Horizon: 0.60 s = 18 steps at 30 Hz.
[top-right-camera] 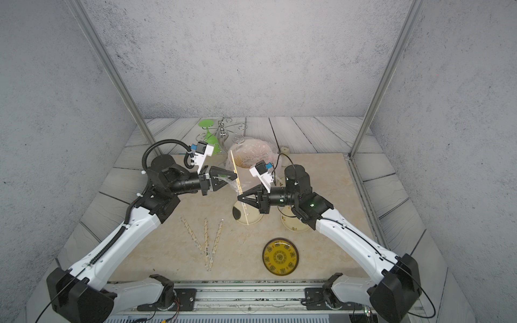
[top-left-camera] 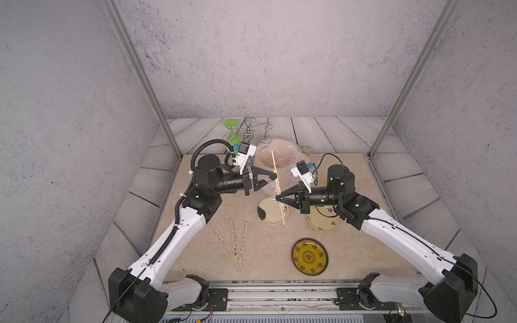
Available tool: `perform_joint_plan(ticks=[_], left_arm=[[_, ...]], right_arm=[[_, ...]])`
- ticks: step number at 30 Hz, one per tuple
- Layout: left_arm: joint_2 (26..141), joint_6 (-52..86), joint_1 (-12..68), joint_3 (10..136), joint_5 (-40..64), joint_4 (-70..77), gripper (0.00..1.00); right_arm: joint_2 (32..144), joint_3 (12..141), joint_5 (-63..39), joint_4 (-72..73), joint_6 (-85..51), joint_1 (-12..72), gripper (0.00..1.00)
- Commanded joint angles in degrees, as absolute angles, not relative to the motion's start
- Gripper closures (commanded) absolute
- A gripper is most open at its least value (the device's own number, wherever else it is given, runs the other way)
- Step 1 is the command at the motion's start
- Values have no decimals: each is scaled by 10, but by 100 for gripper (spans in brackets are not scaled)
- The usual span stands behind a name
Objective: Remove the packaging of disposable chopsticks
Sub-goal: Adjust the chopstick.
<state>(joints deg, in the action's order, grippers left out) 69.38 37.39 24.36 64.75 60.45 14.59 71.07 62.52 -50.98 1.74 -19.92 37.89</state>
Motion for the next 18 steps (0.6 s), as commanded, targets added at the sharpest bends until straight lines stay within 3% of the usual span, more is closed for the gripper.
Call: perform_joint_plan(ticks=[1, 18], left_arm=[[676, 385, 209, 655, 538, 219, 100], [675, 416, 188, 646, 537, 257, 100]], right_arm=[[711, 601, -578, -38, -184, 404, 100], [725, 575, -574, -38, -189, 432, 100]])
